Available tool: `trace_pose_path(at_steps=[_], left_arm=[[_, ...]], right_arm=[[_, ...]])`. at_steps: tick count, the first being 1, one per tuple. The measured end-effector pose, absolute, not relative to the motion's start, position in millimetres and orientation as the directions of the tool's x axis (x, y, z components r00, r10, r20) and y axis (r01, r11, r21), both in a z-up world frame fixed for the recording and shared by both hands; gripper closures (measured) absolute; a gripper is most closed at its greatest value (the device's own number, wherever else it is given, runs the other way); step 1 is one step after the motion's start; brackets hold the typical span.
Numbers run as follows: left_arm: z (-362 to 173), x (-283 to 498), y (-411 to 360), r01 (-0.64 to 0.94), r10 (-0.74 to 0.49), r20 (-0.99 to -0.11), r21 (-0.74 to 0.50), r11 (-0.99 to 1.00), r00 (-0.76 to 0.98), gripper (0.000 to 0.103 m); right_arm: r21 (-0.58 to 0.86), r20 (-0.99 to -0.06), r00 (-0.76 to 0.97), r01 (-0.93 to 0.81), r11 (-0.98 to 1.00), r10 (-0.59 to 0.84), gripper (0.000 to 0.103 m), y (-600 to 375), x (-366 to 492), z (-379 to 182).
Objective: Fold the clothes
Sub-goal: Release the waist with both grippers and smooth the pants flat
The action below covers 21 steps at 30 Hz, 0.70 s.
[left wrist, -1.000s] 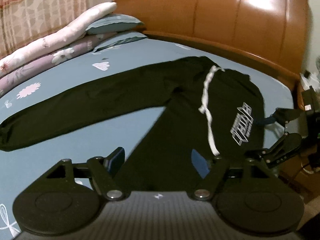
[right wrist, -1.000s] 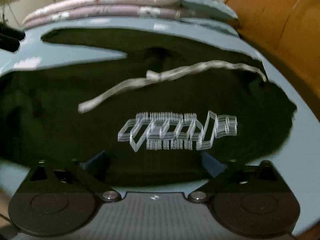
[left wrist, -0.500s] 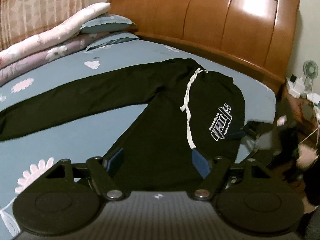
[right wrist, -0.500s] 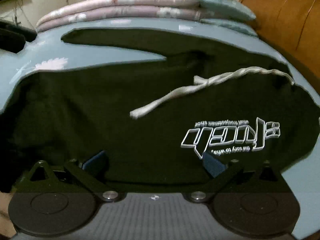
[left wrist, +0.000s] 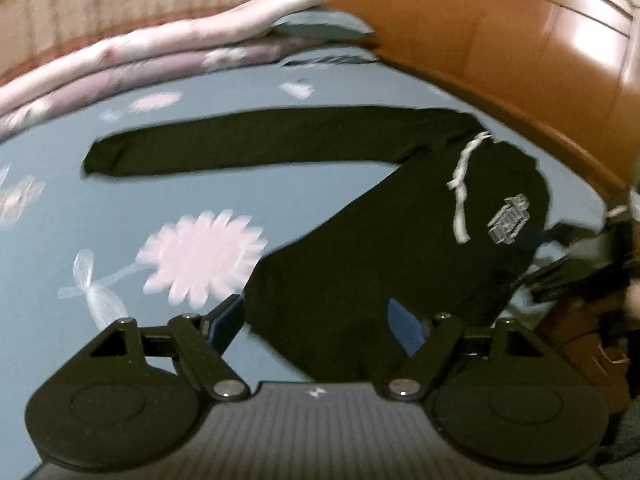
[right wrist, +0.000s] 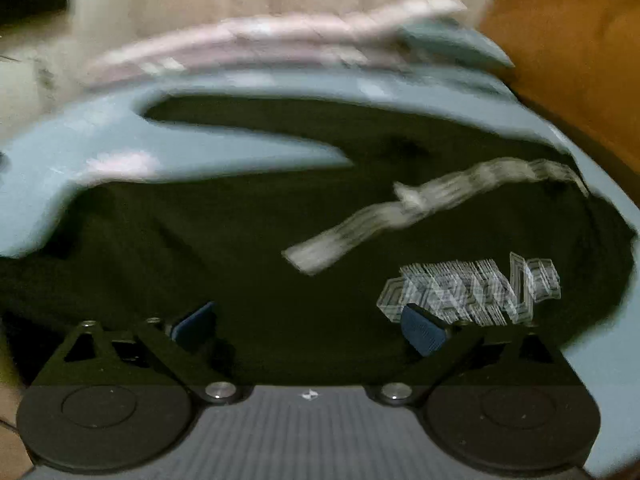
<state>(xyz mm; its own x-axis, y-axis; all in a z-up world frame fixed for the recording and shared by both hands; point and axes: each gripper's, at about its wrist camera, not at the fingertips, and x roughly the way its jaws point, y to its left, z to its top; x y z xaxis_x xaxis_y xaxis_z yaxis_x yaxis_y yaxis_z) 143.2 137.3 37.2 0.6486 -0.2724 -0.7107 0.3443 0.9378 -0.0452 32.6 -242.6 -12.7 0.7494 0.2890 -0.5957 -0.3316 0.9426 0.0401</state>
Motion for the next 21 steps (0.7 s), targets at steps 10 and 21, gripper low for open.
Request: trace_pose_path(at_steps=[10,21], left_arm=[[12.6,125.9,173.3,0.206,-0.226,-0.703,-0.115,0.972,0.674,0.025],[5.9,118.7,181.2,0.175,-0.222,-0.707,-0.139,0.975,0.672,0.025]], right_arm=[[-0.180,-0.579,0.477,-0.866,0.467,0.661,0.022,-107.3,-2.3,17.5],[-0.172,-0.658,0.461,-0.862,0.477,0.596,0.092,-67.4,28.0,-6.3]])
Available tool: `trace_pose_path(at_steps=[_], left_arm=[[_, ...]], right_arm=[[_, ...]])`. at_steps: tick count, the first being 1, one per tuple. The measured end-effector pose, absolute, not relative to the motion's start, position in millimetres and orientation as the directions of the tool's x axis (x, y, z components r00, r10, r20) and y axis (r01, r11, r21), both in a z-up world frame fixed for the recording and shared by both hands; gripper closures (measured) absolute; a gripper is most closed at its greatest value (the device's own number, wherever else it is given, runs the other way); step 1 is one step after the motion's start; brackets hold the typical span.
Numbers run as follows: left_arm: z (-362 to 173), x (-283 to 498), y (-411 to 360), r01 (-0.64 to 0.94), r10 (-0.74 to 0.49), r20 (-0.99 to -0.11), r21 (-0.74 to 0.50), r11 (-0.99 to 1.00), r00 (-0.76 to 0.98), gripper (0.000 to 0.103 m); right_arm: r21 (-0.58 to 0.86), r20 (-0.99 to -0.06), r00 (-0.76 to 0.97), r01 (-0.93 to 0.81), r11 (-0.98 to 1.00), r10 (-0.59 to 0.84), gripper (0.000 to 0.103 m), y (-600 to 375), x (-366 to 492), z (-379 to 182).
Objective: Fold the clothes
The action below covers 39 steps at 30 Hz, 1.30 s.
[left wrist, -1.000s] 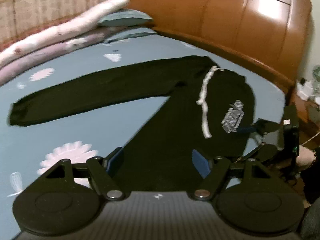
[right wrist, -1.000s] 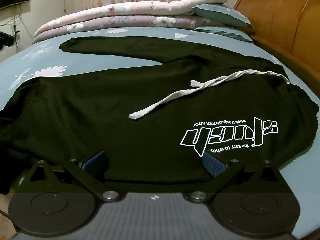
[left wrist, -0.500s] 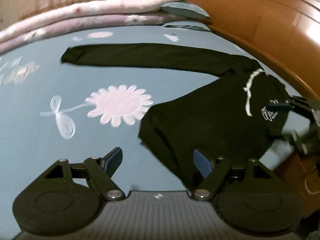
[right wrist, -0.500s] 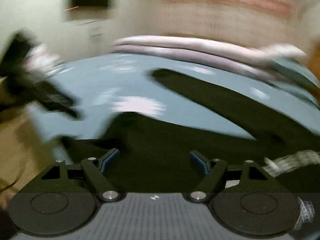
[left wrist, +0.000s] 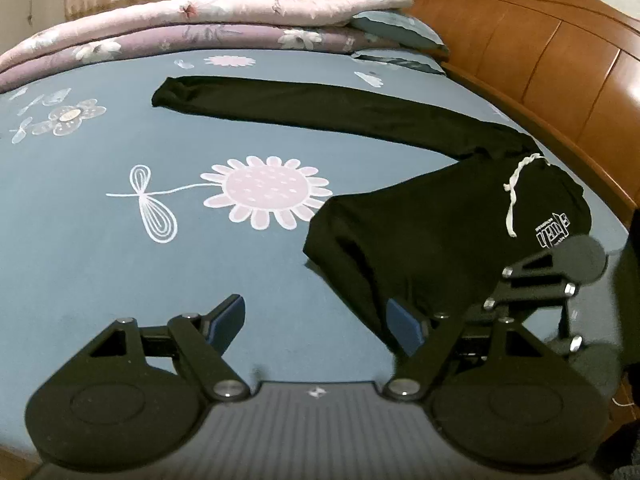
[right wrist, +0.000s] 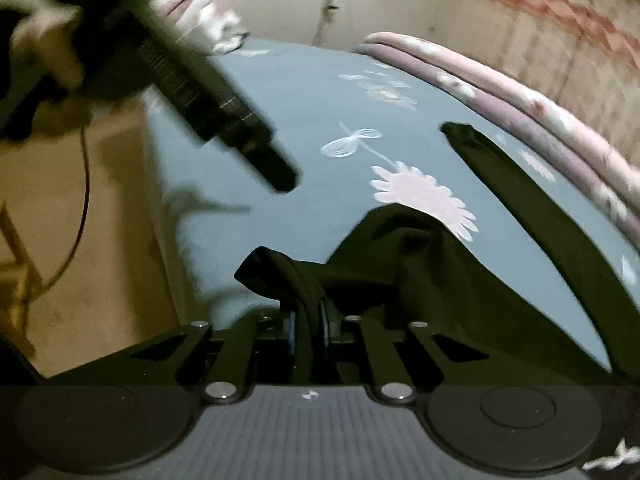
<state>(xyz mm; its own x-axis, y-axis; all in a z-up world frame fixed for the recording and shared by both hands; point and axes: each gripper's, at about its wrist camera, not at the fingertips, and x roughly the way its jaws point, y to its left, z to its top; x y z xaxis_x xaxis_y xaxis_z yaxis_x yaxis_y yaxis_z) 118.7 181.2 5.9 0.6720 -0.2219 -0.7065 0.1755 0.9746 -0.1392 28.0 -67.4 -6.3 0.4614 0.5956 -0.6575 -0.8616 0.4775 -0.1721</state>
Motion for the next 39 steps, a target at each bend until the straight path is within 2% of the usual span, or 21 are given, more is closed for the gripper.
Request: trace_pose_path(at_steps=[13,24,27,30,33,39], left_arm=[[-12.6,139.9,141.6,0.298,-0.333,-0.722,-0.182,0.937,0.606,0.025],[-24.5,153.5,114.1,0.371,-0.420,-0.724,-0.240,0.897,0.548,0.025],[-28.1,163.4,106.0,0.392,-0.448,-0.718,-0.260,0.883,0.532,0.025],[-29.9,176.6,96.5,0.415,-0.470,-0.710,-0.269,0.869,0.525,0.026],[-29.9,188.8,86.8,0.453,-0.533,-0.688,-0.320,0.832,0.493,0.027],[-22.6,208.0,74.9,0.524,-0.627,-0.630,-0.379,0.763,0.458,0.027]], right_arm=[[-0.041,-0.587,0.680,-0.567,0.823,0.439,0.093,-165.2,93.2,12.0],[0.039,-0.621,0.737,-0.310,0.950,0.266,0.092,-231.6,136.8,-15.1],[0.044,-0.655,0.725,-0.246,0.968,0.214,0.085,-245.3,141.1,-24.8],[0.074,-0.633,0.737,-0.246,0.966,0.237,0.077,-255.1,132.9,-21.0],[0.083,-0.596,0.760,-0.266,0.960,0.261,0.061,-261.7,118.9,-9.4],[0.051,-0.555,0.784,-0.302,0.952,0.278,0.055,-264.9,95.0,6.0]])
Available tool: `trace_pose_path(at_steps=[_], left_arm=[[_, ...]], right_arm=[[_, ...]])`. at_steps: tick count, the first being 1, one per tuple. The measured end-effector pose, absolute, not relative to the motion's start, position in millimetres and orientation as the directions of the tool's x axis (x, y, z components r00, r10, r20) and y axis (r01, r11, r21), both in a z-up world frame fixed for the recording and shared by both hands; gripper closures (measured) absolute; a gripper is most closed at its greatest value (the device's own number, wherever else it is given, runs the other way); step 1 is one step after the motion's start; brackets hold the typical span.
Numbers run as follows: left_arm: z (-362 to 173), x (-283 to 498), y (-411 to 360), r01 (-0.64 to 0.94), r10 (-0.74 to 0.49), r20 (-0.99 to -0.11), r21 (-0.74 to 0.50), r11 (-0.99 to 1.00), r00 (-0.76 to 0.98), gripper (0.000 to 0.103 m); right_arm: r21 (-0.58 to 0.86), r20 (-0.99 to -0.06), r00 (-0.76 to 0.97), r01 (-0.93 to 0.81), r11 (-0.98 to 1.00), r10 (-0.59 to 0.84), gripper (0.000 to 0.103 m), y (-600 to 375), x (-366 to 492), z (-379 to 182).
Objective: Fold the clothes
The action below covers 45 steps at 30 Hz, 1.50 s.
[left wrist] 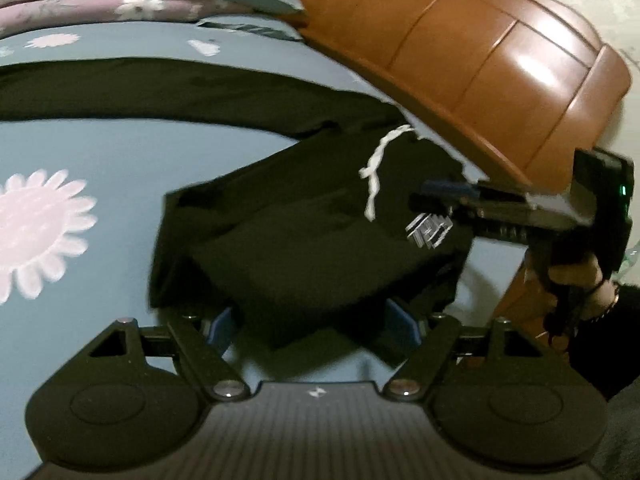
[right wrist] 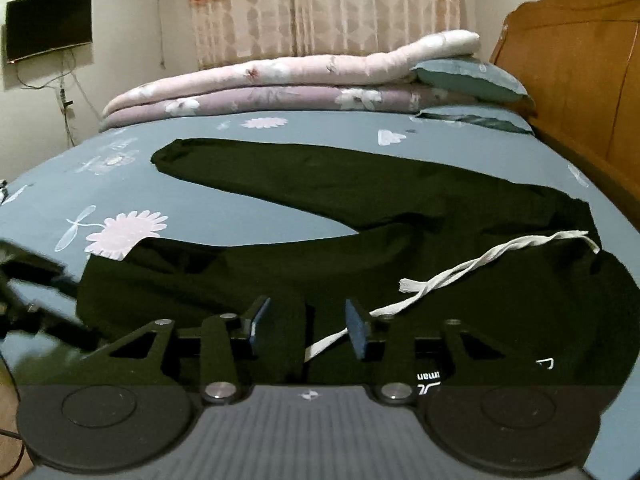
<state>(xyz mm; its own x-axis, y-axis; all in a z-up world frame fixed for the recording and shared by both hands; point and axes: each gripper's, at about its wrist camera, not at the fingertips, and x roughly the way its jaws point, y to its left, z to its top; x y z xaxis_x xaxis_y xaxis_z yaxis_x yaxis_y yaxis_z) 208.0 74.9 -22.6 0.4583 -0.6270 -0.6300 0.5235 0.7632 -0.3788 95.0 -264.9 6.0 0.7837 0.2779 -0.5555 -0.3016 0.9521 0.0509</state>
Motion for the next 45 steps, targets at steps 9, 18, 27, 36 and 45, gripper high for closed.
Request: trace_pose_path(at_steps=[9,18,27,36,45], left_arm=[[5.1,282.7,50.5,0.605,-0.667,-0.576,-0.338,0.721,0.473,0.027],[-36.2,351.6,21.7,0.531,-0.570,-0.704,-0.317,0.786,0.423,0.027],[-42.6,346.5,16.6,0.546,-0.509,-0.753,-0.240,0.803,0.417,0.026],[-20.7,297.8,38.6,0.553,-0.475,-0.748,-0.175,0.815,0.463,0.026],[-13.5,258.2,75.7,0.511,-0.459,-0.745,-0.186,0.839,0.484,0.024]], right_arm=[[0.044,-0.567,0.771,-0.323,0.945,0.290,0.054,-260.2,74.4,4.0],[0.003,-0.537,0.774,-0.395,0.919,0.335,0.053,-248.4,66.1,13.4],[-0.069,-0.515,0.751,-0.516,0.854,0.412,0.050,-227.5,55.9,23.3],[-0.186,-0.504,0.720,-0.630,0.754,0.477,0.050,-202.2,35.9,30.5],[-0.333,-0.629,0.625,-0.754,0.565,0.463,0.050,-155.2,28.3,-7.4]])
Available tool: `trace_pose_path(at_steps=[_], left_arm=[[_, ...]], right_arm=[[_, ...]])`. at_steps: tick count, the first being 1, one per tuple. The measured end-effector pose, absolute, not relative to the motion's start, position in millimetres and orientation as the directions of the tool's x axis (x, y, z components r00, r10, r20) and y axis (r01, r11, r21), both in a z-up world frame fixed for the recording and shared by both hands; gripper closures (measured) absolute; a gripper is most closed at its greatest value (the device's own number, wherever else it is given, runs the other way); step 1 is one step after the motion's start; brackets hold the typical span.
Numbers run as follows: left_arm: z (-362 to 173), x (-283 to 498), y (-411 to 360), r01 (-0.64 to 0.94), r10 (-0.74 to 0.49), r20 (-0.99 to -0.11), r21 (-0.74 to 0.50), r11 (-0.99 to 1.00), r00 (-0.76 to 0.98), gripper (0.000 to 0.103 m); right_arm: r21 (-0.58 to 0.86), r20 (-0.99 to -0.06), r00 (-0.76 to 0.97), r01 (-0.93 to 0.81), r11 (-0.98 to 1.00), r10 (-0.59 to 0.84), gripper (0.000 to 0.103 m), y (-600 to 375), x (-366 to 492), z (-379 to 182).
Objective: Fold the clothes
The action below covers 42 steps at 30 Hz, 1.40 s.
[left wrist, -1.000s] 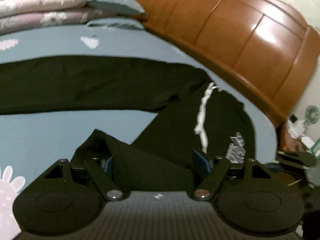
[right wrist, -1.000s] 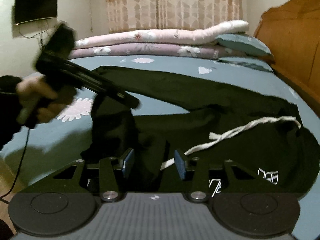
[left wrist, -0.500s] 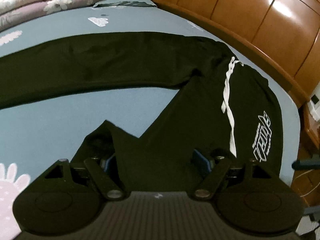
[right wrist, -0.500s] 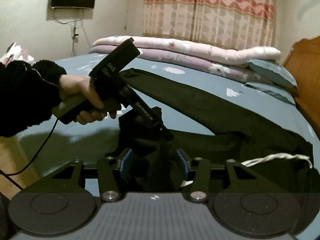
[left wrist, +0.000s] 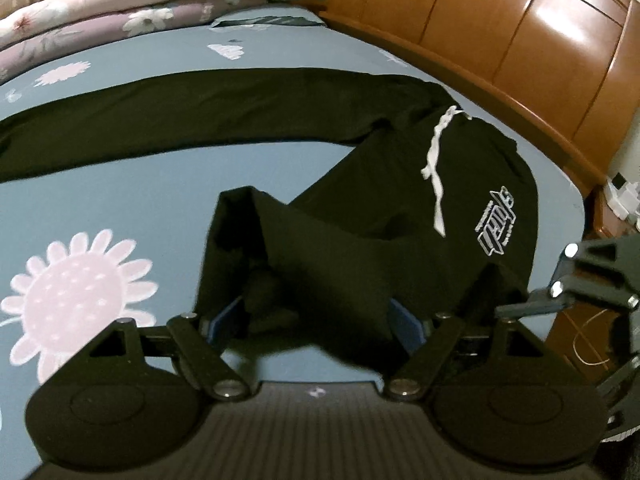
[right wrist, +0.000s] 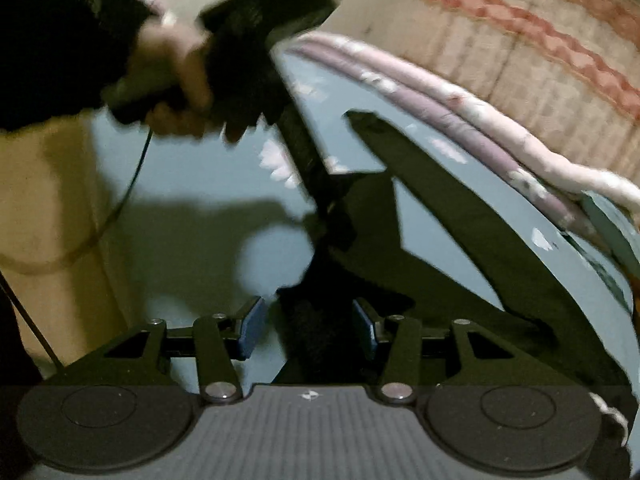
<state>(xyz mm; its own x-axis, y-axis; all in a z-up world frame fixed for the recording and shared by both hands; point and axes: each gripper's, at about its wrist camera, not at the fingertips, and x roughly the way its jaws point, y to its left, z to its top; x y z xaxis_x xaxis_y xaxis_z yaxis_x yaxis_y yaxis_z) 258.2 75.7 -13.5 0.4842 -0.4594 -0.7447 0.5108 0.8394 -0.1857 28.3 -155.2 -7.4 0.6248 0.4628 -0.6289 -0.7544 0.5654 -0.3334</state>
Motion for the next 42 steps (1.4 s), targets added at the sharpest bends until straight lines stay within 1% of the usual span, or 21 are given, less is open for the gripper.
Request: trace_pose_path(at_steps=[4,7,14,16,18,22,28,32,34,36,37,40,42], left_arm=[[-9.9,257.5,77.5,0.502,-0.465,-0.731,-0.194,0.843,0.499,0.024],[-11.2,253.3,76.4,0.502,-0.454,-0.731,-0.176,0.847,0.509,0.024],[-16.4,236.9,86.8,0.510,-0.455,-0.708,-0.154,0.846,0.541,0.024],[-18.0,233.0,89.3,0.515,-0.450,-0.711,-0.144,0.845,0.540,0.023],[-19.1,232.5,91.8,0.520,-0.452,-0.716,-0.145,0.842,0.532,0.023],[-21.8,242.7,95.7,0.512,-0.468,-0.724,-0.184,0.839,0.507,0.022],[-23.8,261.8,86.2,0.501,-0.492,-0.733,-0.238,0.832,0.469,0.022],[-18.5,274.3,75.3,0.497,-0.510,-0.740,-0.273,0.824,0.439,0.022],[-15.1,280.3,69.5,0.490,-0.524,-0.741,-0.300,0.818,0.421,0.022],[-13.4,284.2,64.0,0.484,-0.550,-0.736,-0.342,0.806,0.396,0.022],[-13.2,285.6,61.1,0.478,-0.564,-0.734,-0.366,0.798,0.379,0.024],[-14.9,287.8,52.6,0.445,-0.607,-0.729,-0.451,0.774,0.317,0.025],[-17.5,287.6,49.5,0.394,-0.639,-0.716,-0.521,0.757,0.281,0.025]], right_arm=[[-0.410,-0.669,0.633,-0.752,0.517,0.389,0.050,-140.1,35.0,-26.6],[-0.476,-0.669,0.660,-0.733,0.487,0.340,0.051,-130.1,36.4,-35.0],[-0.516,-0.644,0.699,-0.696,0.499,0.310,0.052,-123.2,52.5,-24.2],[-0.475,-0.647,0.689,-0.700,0.534,0.327,0.052,-126.7,61.5,-14.4],[-0.405,-0.654,0.671,-0.701,0.586,0.350,0.051,-132.0,74.7,-5.2],[-0.220,-0.667,0.632,-0.673,0.707,0.395,0.051,-151.4,117.3,9.0],[0.089,-0.676,0.608,-0.494,0.865,0.416,0.051,-200.4,171.1,18.5],[0.222,-0.642,0.613,-0.426,0.877,0.461,0.050,-235.2,180.8,36.1],[0.264,-0.624,0.620,-0.404,0.876,0.474,0.050,-251.6,175.4,45.2],[0.271,-0.617,0.638,-0.378,0.885,0.461,0.050,-265.6,172.6,55.0],[0.270,-0.614,0.646,-0.367,0.890,0.453,0.048,-272.6,170.5,59.5],[0.240,-0.621,0.667,-0.337,0.910,0.411,0.046,-292.6,159.5,69.7],[0.212,-0.633,0.677,-0.316,0.925,0.376,0.046,-305.5,152.3,73.1]])
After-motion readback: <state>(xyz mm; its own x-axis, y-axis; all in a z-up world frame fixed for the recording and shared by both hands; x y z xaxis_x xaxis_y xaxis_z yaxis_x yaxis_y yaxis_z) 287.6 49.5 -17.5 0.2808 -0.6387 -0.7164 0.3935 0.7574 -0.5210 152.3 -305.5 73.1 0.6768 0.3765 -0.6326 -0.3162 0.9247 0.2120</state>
